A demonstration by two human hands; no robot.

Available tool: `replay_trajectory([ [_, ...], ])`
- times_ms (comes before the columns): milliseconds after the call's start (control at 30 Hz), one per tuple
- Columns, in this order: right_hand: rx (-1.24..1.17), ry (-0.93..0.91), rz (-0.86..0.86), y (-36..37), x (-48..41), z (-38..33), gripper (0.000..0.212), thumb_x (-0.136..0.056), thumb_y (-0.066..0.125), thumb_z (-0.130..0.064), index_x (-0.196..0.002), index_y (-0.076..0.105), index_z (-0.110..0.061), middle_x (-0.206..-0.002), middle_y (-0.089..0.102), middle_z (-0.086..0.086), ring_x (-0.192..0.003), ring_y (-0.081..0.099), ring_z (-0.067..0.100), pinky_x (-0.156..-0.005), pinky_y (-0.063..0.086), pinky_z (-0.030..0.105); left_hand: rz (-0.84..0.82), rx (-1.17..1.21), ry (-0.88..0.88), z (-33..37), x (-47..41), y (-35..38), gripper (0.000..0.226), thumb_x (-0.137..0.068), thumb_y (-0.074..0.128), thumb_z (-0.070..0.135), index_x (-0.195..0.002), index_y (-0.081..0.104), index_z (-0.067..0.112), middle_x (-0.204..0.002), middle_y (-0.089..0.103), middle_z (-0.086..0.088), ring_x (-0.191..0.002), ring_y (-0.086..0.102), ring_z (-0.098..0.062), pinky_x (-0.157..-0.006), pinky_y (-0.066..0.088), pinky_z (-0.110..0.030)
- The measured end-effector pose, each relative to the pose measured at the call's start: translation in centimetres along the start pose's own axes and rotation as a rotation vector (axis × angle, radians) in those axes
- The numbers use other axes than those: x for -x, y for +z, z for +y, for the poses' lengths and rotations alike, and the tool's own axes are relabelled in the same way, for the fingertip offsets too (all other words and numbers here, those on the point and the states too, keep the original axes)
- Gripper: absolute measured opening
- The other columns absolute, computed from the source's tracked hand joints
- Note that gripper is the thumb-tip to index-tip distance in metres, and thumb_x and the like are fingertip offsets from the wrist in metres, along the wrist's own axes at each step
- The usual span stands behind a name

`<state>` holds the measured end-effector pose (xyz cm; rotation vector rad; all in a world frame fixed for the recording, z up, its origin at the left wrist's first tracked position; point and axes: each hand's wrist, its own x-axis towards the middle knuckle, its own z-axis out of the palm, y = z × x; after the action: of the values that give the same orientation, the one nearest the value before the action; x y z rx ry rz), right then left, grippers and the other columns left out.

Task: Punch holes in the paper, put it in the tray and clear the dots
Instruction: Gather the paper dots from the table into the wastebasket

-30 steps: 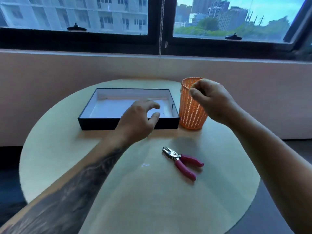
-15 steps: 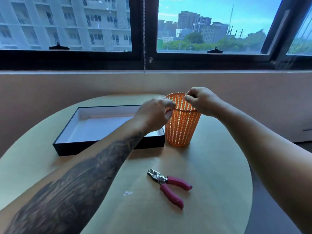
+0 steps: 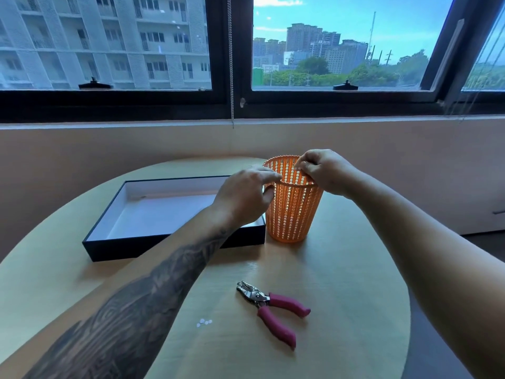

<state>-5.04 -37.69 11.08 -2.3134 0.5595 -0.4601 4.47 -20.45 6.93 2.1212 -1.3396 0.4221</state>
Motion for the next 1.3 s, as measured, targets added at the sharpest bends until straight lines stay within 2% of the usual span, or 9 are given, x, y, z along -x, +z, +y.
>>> replay_trajectory([
  [67, 0.021, -0.014, 0.001, 0.0, 0.0, 0.1, 0.018, -0.106, 0.049, -0.021, -0.112, 0.065, -0.017, -0.107, 0.066, 0.003, -0.1, 0.066, 0.021, -0.087, 0.059, 0.036, -0.003, 0.002, 0.002, 0.0, 0.0, 0.0, 0.035, -0.092, 0.059, 0.02, -0.125, 0.07, 0.024, -0.133, 0.067, 0.005, -0.121, 0.061, -0.016, -0.098, 0.051, -0.035],
  [233, 0.084, -0.077, 0.021, 0.2, -0.1, 0.3, 0.015, -0.101, 0.058, -0.015, -0.111, 0.068, -0.015, -0.106, 0.067, 0.002, -0.097, 0.065, 0.018, -0.081, 0.056, 0.026, -0.004, 0.007, 0.002, 0.0, 0.1, 0.2, 0.036, -0.093, 0.059, 0.019, -0.127, 0.069, 0.024, -0.135, 0.065, 0.005, -0.123, 0.06, -0.016, -0.098, 0.05, -0.034],
  [467, 0.079, -0.073, 0.017, 0.4, -0.4, 0.6, 0.019, -0.099, 0.058, -0.007, -0.114, 0.068, -0.014, -0.11, 0.066, 0.001, -0.1, 0.064, 0.016, -0.077, 0.054, 0.021, -0.01, 0.014, -0.01, -0.1, 0.2, 0.4, 0.037, -0.092, 0.058, 0.02, -0.128, 0.068, 0.024, -0.136, 0.065, 0.005, -0.125, 0.057, -0.015, -0.1, 0.05, -0.037],
  [800, 0.177, -0.108, 0.017, 0.7, -0.1, 0.6, 0.01, -0.097, 0.063, -0.01, -0.102, 0.065, -0.018, -0.094, 0.064, -0.003, -0.082, 0.062, 0.01, -0.062, 0.046, 0.017, -0.018, 0.018, -0.014, -0.2, 0.3, 0.5, 0.038, -0.093, 0.059, 0.02, -0.13, 0.066, 0.025, -0.137, 0.063, 0.005, -0.128, 0.054, -0.014, -0.101, 0.046, -0.032],
  [967, 0.205, -0.108, 0.025, 0.8, -0.1, 0.5, 0.004, -0.097, 0.065, -0.019, -0.101, 0.066, -0.018, -0.094, 0.065, -0.002, -0.085, 0.063, 0.011, -0.064, 0.048, 0.021, -0.02, 0.028, -0.014, 0.0, 0.5, 0.4, 0.038, -0.094, 0.058, 0.02, -0.131, 0.065, 0.024, -0.139, 0.062, 0.005, -0.129, 0.054, -0.015, -0.101, 0.049, -0.038],
  [1133, 0.213, -0.12, 0.001, 0.7, -0.1, 0.5, 0.008, -0.097, 0.064, -0.016, -0.104, 0.069, -0.016, -0.099, 0.067, 0.001, -0.091, 0.066, 0.016, -0.072, 0.053, 0.024, -0.037, 0.01, -0.006, 0.2, 0.9, 0.2, 0.041, -0.096, 0.057, 0.022, -0.136, 0.06, 0.022, -0.143, 0.058, 0.004, -0.133, 0.05, -0.015, -0.103, 0.048, -0.038],
  [1233, 0.181, -0.136, -0.001, 0.7, 0.1, 0.5, 0.01, -0.098, 0.064, -0.015, -0.106, 0.068, -0.017, -0.1, 0.068, 0.0, -0.092, 0.066, 0.017, -0.071, 0.052, 0.022, -0.082, 0.0, -0.013, 0.4, 1.2, 0.0, 0.047, -0.096, 0.056, 0.024, -0.143, 0.053, 0.023, -0.15, 0.051, 0.004, -0.14, 0.042, -0.014, -0.108, 0.044, -0.041],
  [1300, 0.153, -0.173, 0.008, 0.8, 0.5, 0.5, 0.012, -0.097, 0.065, -0.018, -0.109, 0.068, -0.019, -0.103, 0.067, -0.002, -0.094, 0.065, 0.016, -0.075, 0.054, 0.023, -0.111, -0.016, 0.002, 0.3, 1.7, -0.2, 0.057, -0.096, 0.058, 0.026, -0.15, 0.042, 0.023, -0.159, 0.038, 0.002, -0.147, 0.031, -0.017, -0.114, 0.038, -0.043],
])
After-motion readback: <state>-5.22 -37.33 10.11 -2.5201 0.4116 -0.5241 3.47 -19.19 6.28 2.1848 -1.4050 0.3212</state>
